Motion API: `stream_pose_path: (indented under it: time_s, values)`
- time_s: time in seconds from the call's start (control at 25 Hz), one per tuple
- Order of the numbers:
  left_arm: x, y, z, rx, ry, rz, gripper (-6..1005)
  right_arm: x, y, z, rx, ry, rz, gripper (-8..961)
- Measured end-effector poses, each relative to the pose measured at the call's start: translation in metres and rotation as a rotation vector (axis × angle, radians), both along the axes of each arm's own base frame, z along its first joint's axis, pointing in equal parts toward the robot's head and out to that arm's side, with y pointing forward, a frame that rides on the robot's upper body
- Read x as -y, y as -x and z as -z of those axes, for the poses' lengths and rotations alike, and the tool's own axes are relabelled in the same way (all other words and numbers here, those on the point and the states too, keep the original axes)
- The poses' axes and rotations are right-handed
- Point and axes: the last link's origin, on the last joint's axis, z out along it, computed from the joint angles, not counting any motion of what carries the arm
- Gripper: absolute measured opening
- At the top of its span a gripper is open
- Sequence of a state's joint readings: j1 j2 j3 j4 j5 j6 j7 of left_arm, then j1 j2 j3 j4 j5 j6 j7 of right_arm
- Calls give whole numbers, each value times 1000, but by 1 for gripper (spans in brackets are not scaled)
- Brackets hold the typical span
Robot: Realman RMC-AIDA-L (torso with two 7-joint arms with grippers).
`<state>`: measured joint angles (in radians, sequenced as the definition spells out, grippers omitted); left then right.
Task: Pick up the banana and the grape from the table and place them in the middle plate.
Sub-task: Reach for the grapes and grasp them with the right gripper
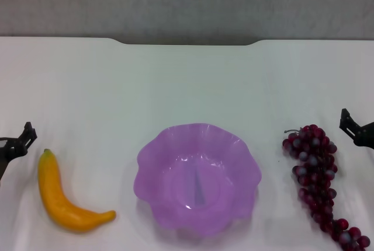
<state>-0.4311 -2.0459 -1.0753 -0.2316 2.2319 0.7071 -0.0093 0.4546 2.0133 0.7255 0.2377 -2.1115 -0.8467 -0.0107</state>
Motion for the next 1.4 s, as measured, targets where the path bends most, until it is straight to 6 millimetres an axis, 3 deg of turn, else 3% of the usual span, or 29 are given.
stream_pose_path:
  time_s: [0.56,0.84,1.2,1.4]
  values:
    - [0,-1,1,0,4,3,891,-2,6,5,-7,14,-15,892]
    - [7,8,-2,-11,3,-22,890,-6,28,9,-90,20,-66,891]
    - [9,11,-3,-13,1,-28,890,-10,51,-13,-94,144,64,890]
    - [9,11,-3,-13,1,-28,890,-16,74,-34,-168,342,167,889]
